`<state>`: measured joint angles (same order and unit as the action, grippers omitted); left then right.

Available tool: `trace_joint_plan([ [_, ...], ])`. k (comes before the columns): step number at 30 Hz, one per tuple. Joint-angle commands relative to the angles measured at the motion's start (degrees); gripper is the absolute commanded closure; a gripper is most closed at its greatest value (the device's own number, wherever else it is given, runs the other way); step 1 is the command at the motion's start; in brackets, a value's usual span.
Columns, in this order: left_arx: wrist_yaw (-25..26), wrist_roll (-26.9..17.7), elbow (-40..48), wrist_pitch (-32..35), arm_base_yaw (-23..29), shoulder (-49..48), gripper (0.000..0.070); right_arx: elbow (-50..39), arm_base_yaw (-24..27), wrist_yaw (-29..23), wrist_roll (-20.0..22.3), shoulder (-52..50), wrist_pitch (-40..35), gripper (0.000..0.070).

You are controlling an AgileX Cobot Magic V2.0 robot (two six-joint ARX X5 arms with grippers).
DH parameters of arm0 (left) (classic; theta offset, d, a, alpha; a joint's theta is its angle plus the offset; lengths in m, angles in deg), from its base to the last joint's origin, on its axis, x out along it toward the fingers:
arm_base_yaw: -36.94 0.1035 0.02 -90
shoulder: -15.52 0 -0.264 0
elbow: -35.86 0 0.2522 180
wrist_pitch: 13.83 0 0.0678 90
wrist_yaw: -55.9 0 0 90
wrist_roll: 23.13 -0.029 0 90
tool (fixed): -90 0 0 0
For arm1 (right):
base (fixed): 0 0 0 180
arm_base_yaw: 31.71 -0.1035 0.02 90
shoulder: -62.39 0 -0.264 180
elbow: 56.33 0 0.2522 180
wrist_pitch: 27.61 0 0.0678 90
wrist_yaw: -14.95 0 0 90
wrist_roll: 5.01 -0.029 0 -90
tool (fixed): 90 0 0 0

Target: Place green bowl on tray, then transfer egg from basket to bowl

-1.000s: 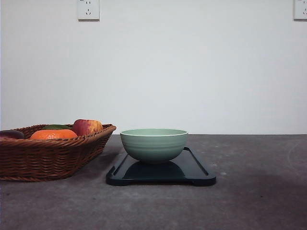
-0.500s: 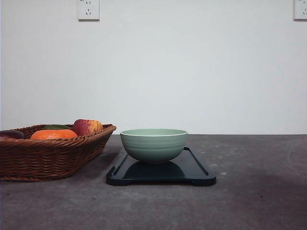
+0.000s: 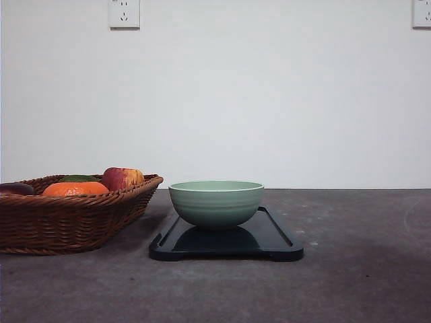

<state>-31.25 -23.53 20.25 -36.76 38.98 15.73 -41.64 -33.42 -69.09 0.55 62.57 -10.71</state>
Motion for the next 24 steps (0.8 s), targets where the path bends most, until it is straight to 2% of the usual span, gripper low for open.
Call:
trace_joint_plan([
  [1, -0.1, 0.2, 1.1, 0.7, 0.1, 0.0, 0.07, -0.2, 0.1, 0.0, -0.6, 0.0, -0.5, 0.0684],
  [24, -0.1, 0.2, 1.1, 0.7, 0.1, 0.0, 0.07, -0.2, 0.1, 0.0, -0.6, 0.0, -0.5, 0.0684],
])
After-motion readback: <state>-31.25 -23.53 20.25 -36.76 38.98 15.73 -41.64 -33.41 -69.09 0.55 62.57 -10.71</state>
